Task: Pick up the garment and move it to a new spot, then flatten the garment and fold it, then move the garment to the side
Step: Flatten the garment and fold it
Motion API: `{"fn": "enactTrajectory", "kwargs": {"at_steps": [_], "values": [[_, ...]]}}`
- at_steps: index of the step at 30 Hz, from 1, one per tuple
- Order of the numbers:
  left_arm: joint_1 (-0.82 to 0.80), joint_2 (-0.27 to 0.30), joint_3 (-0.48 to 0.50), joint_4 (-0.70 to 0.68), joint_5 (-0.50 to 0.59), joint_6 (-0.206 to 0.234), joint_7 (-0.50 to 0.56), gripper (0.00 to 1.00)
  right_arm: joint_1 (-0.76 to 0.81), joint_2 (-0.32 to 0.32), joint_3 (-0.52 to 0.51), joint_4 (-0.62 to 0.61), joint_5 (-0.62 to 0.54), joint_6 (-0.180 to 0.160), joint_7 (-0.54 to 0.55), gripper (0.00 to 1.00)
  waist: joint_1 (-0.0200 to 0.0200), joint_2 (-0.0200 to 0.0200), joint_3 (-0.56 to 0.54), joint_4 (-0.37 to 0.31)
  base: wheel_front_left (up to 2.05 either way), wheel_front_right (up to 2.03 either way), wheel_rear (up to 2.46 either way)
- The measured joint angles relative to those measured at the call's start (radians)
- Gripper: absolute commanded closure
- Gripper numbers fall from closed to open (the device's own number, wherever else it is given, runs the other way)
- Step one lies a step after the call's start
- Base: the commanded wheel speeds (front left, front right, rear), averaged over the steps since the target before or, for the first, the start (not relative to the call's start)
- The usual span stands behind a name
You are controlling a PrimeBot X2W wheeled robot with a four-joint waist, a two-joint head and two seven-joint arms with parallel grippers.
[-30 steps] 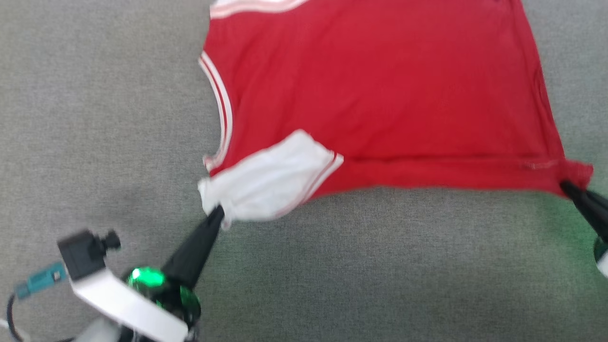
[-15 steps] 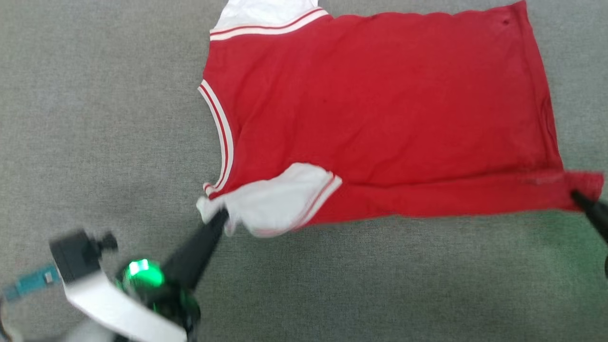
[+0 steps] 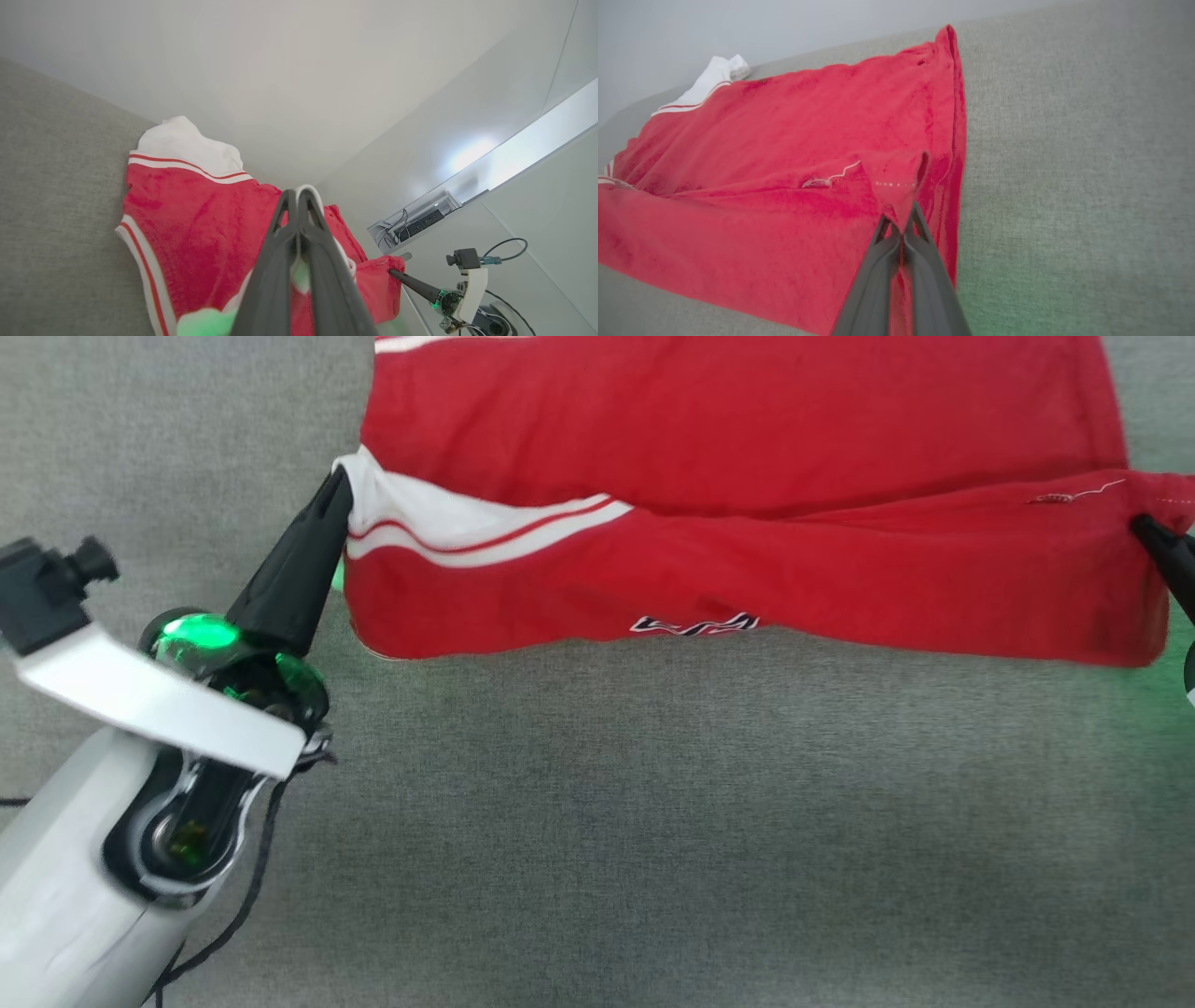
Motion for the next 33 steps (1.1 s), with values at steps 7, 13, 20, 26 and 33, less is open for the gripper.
{"fn": "enactTrajectory", "kwargs": {"at_steps": [7,13,20,26,33], "values": [[-0.066,-0.039,-0.051,0.146,0.022,0.000,0.000,1.00,-0.031,0.007,0.010,0.058,0.000,0.000,-0.021,1.00,0.0000,0.0000,0.061,0.011,0.00,0.00,0.00],[-0.100,-0.053,-0.083,0.227,0.052,0.000,-0.003,1.00,-0.063,0.005,0.033,0.085,0.001,0.001,-0.060,1.00,0.0000,0.0000,0.108,0.006,0.00,0.00,0.00],[-0.159,-0.026,-0.174,0.284,0.113,-0.001,-0.005,0.25,-0.084,-0.006,0.086,0.112,-0.001,0.001,-0.105,0.87,0.0000,0.0000,0.108,0.002,0.00,0.00,0.00],[-0.191,0.080,-0.277,0.309,0.182,0.000,0.000,0.00,-0.069,-0.022,0.110,0.120,-0.037,0.000,-0.147,0.00,0.0000,0.0000,0.063,0.010,0.00,0.00,0.00],[-0.283,0.219,-0.334,0.271,0.236,0.000,0.097,0.00,-0.021,-0.042,0.098,0.091,-0.057,0.000,-0.177,0.00,0.0000,0.0000,-0.020,0.025,0.00,0.00,0.00]]}}
